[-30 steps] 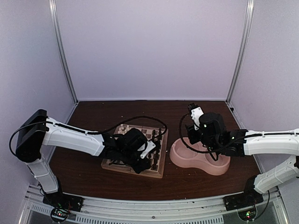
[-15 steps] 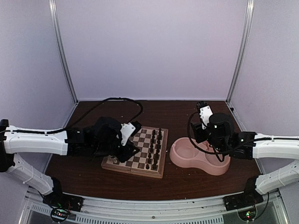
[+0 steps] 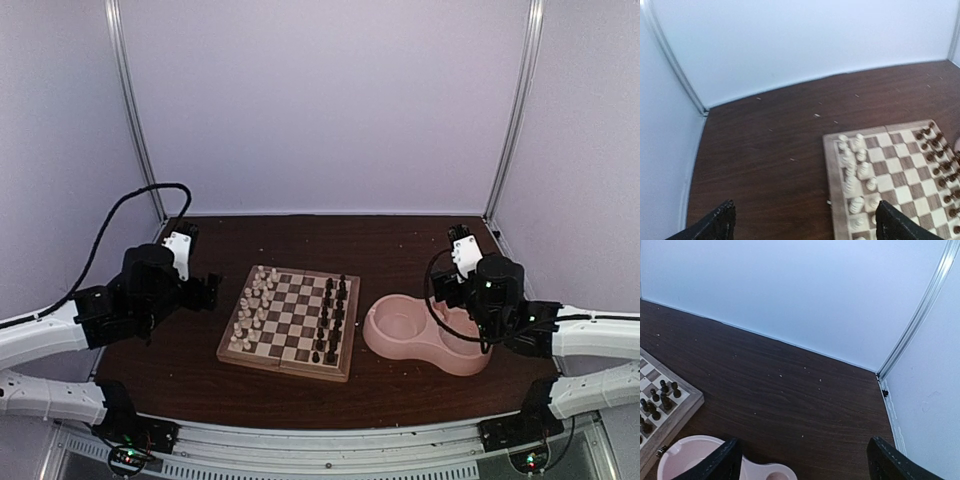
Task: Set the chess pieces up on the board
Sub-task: Reset both arms
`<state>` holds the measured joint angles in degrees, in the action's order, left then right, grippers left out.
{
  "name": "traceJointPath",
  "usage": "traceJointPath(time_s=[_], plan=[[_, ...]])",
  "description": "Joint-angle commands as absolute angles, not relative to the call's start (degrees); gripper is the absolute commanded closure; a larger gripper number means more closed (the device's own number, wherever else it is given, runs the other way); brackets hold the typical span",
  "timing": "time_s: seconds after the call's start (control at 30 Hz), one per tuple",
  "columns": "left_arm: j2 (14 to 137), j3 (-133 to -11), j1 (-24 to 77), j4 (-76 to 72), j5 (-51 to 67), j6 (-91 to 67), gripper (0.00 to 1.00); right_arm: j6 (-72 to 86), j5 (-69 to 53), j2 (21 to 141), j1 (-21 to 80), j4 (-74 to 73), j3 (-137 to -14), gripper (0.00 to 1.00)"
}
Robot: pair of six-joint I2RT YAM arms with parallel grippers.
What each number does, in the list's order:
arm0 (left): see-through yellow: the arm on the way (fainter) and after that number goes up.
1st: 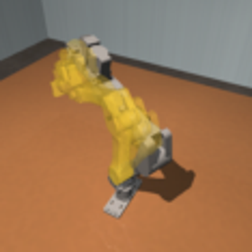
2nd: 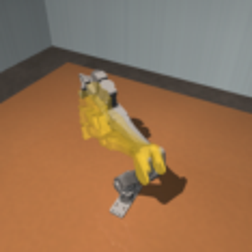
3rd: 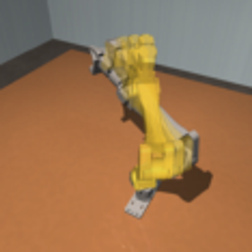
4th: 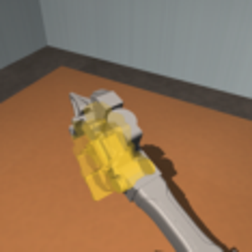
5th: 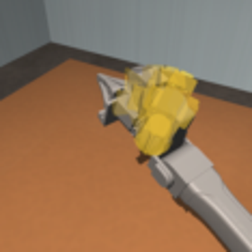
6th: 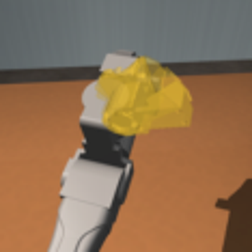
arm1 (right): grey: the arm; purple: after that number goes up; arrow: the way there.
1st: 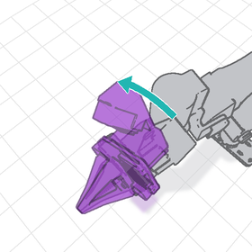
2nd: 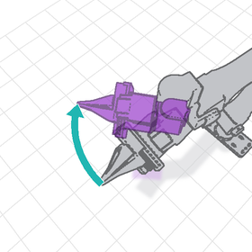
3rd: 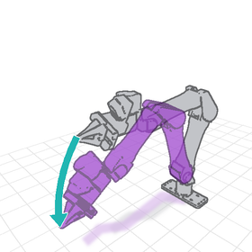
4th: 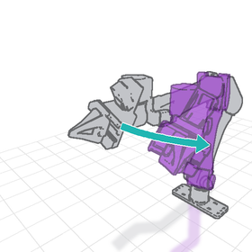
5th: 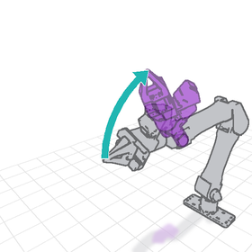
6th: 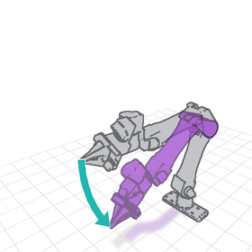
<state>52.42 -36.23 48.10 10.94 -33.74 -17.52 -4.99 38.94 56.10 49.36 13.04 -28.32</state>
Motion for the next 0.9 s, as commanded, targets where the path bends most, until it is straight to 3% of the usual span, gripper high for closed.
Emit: traceJointPath(time_s=[0.0, 0.2, 0.3, 0.43, 0.57, 0.8, 0.87], plan=[[47.08, -35.05, 44.33, 4.93, -47.36, -9.59, 0.02, -2.50, 24.27, 52.78, 38.16, 5.92, -31.86, 0.11], [42.96, -24.85, 40.18, -13.35, -46.56, 5.25, 0.02, -2.56, 16.39, 48.81, 23.03, 23.65, -20.48, 0.12], [43.95, -20.78, 33.90, -17.90, -41.65, 4.94, 0.02, -3.78, 6.91, 52.70, 13.12, 22.33, -20.77, 0.11], [48.42, -18.43, 25.45, -20.89, -35.67, 1.50, 0.02, -4.29, 3.85, 61.17, 5.28, 36.53, -16.26, 0.13], [55.07, -16.26, 18.88, -25.44, -27.22, -1.58, 0.02, -4.05, 2.24, 73.59, 3.28, 49.46, -15.61, 0.14], [63.43, -15.12, 15.19, -32.89, -23.58, -0.53, 0.02, -4.17, 3.32, 91.04, 2.64, 68.73, -16.08, 0.14], [65.15, -13.54, 13.85, -36.80, -21.14, -0.58, 0.02, -3.59, 4.31, 88.85, 2.57, 62.83, -17.38, 0.10]])
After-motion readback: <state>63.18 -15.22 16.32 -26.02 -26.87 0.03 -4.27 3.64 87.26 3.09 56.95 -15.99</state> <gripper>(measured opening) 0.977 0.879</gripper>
